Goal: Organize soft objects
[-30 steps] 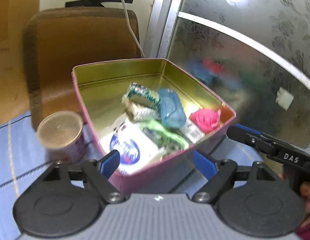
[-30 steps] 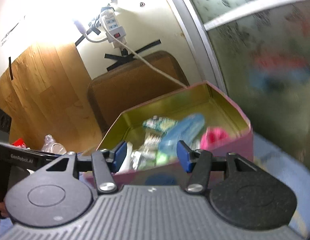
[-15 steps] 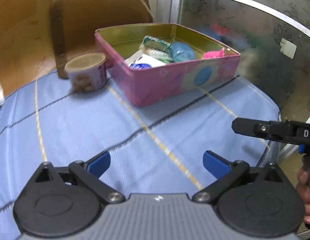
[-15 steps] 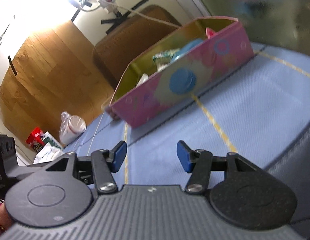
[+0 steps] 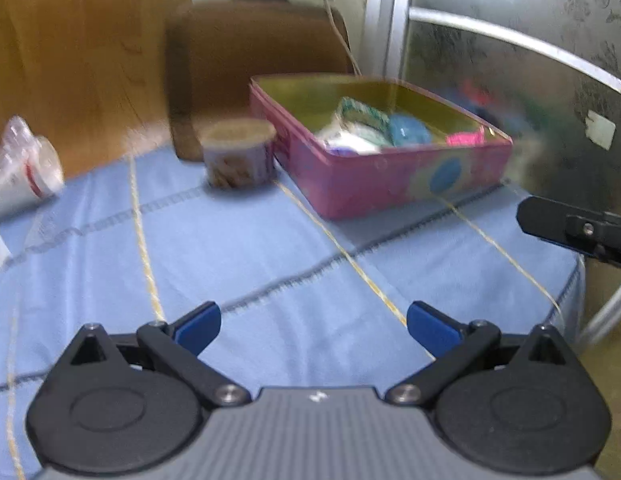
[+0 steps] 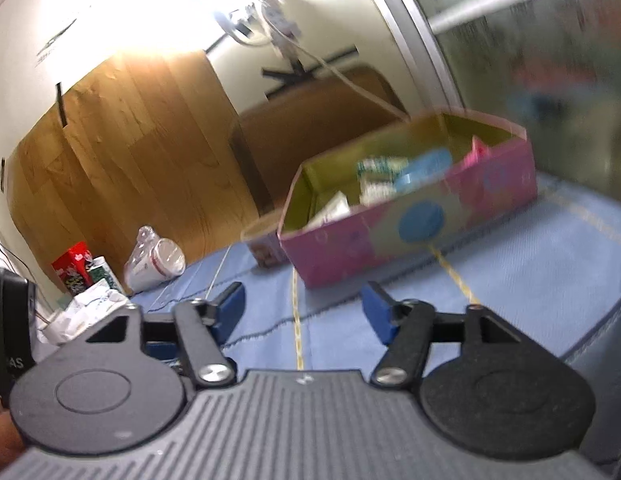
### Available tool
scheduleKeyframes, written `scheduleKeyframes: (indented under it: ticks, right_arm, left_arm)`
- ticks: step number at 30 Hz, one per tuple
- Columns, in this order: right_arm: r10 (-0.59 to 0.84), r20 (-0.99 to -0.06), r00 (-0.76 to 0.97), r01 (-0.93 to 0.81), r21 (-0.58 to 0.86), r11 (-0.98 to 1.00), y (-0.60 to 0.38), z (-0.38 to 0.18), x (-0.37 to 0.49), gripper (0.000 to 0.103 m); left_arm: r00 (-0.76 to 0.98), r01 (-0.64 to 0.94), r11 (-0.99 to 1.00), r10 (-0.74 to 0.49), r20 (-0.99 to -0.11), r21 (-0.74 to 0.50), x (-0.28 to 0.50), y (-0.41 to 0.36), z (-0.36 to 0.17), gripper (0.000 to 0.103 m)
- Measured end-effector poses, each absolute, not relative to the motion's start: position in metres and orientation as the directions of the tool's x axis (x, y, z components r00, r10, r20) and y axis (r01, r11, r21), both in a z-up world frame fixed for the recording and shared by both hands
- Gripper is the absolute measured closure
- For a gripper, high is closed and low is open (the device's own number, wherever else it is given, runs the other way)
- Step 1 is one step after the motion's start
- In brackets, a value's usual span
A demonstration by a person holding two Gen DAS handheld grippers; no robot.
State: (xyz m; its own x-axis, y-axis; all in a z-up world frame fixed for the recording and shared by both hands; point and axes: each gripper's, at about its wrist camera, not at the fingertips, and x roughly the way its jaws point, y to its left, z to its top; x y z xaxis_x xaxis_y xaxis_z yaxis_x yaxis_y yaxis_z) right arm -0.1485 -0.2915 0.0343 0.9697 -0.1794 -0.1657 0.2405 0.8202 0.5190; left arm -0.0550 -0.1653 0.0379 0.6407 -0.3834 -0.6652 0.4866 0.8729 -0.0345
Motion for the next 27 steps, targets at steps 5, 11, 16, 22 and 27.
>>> scheduleKeyframes:
  ticks: [5,11,16,22,27]
  right_arm:
    - [-0.252,-0.097,0.963,0.269,0.425,0.864,-0.272,0.046,-0.15,0.006]
    - [-0.292,-0.03,0.956,0.283,0.355,0.891,-0.262,0.056,-0.154,0.0]
    - [-0.284,0.001,0.959,0.265,0.359,0.895,-0.266,0.064,-0.152,0.0]
    - [-0.26,0.004,0.965,0.24,0.376,0.895,-0.267,0.06,-0.15,0.0]
    - [-0.254,-0.006,0.967,0.236,0.39,0.89,-0.269,0.057,-0.15,0.0]
  left_arm:
    - [0.736,0.467,0.883,-0.358,-0.574,0.048,-0.072,-0.167,0.055,0.0]
    - [0.782,0.429,0.903,-0.354,-0.513,0.031,-0.078,-0.162,0.073,0.0]
    - [0.792,0.393,0.919,-0.353,-0.498,-0.028,-0.076,-0.152,0.08,0.0]
    - [0.793,0.337,0.941,-0.306,-0.526,-0.038,-0.074,-0.144,0.074,0.0]
    - [0.792,0.3,0.954,-0.266,-0.549,-0.03,-0.072,-0.144,0.07,0.0]
